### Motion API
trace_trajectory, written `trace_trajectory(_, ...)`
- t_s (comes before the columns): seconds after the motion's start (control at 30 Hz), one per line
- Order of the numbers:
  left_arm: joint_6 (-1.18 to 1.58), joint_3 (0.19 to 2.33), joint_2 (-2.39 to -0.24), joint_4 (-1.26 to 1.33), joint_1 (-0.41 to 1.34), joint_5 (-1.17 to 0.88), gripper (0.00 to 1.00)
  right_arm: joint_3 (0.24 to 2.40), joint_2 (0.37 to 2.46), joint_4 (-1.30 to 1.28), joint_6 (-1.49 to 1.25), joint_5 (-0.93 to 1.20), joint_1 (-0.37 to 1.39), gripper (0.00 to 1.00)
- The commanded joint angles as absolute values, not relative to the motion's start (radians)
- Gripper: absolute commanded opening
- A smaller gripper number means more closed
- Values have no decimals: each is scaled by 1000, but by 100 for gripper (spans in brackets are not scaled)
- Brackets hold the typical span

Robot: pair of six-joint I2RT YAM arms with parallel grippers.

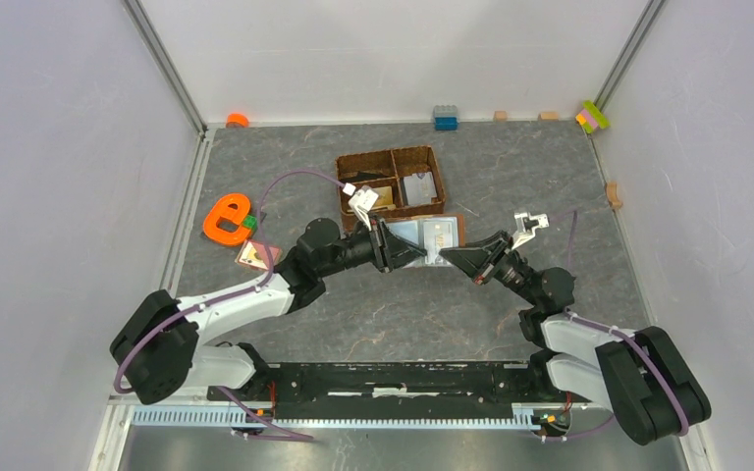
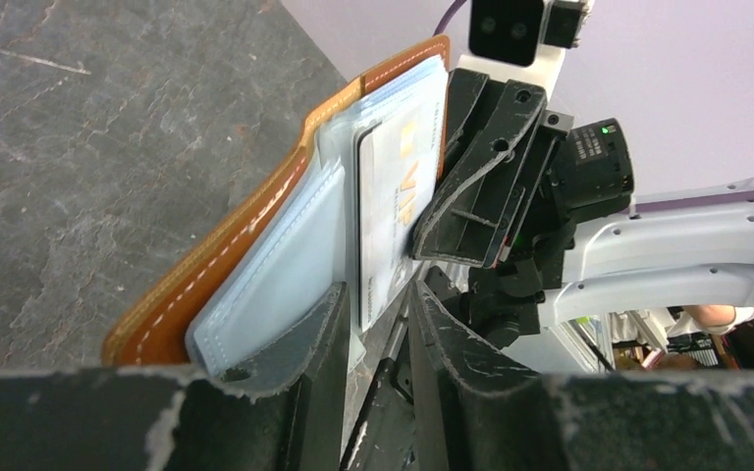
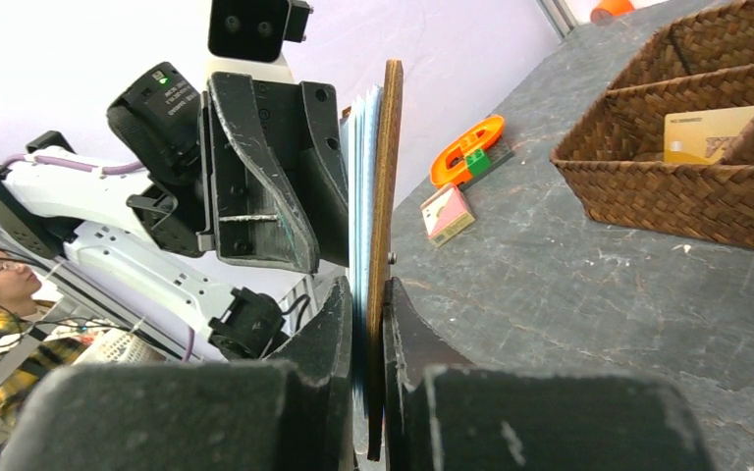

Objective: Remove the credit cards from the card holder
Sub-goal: Remove the credit card from the card holder.

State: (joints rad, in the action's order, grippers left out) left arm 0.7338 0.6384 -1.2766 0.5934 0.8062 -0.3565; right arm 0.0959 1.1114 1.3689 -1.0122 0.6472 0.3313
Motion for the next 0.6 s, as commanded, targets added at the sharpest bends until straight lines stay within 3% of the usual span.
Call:
trace_trajectory(0.0,766,648,-1297,705,790,-418,34,103,1128,1569,-1087,711,337,0)
trace_trajectory(0.57,826,641,-1329,840,790,-531,23,142,1224,1642,-1125,762,378,0)
